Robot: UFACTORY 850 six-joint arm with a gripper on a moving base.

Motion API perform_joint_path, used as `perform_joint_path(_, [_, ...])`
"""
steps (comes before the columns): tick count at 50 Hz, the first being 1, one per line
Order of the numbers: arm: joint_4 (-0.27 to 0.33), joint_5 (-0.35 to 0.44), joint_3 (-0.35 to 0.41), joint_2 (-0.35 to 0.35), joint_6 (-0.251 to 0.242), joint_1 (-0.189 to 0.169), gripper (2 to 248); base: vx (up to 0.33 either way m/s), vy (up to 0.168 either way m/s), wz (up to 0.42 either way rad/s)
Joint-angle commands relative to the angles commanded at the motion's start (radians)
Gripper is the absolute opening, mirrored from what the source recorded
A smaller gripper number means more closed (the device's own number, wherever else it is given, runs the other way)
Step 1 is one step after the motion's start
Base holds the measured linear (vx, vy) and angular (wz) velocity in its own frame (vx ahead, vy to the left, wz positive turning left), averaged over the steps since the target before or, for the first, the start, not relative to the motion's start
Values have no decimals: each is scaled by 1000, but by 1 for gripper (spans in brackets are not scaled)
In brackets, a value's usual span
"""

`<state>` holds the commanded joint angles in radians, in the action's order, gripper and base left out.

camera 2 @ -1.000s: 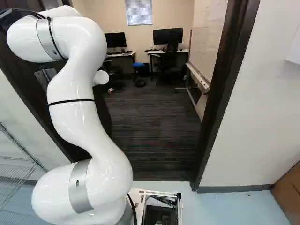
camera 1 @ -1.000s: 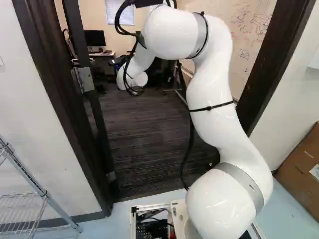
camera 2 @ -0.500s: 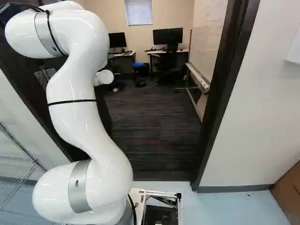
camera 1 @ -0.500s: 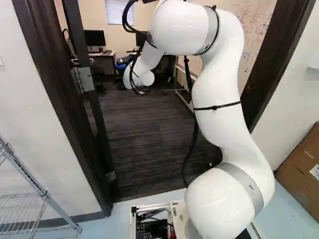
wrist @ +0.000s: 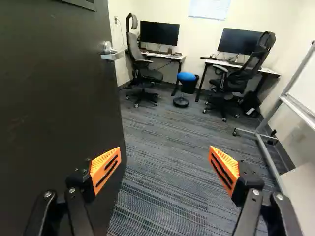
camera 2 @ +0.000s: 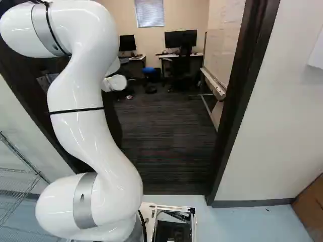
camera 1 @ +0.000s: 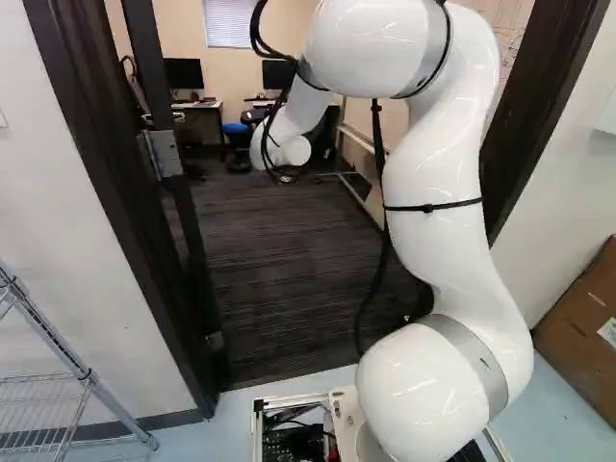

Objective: Open the door and move inside

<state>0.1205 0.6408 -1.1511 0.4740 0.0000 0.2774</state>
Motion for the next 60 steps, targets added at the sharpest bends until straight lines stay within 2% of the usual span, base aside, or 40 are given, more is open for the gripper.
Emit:
perform_joint_path(19, [-35, 0, 76, -61, 0, -39, 247, 0, 0, 0])
perform_joint_path(60, [-37, 0, 299, -249, 0, -100, 247, 0, 0, 0])
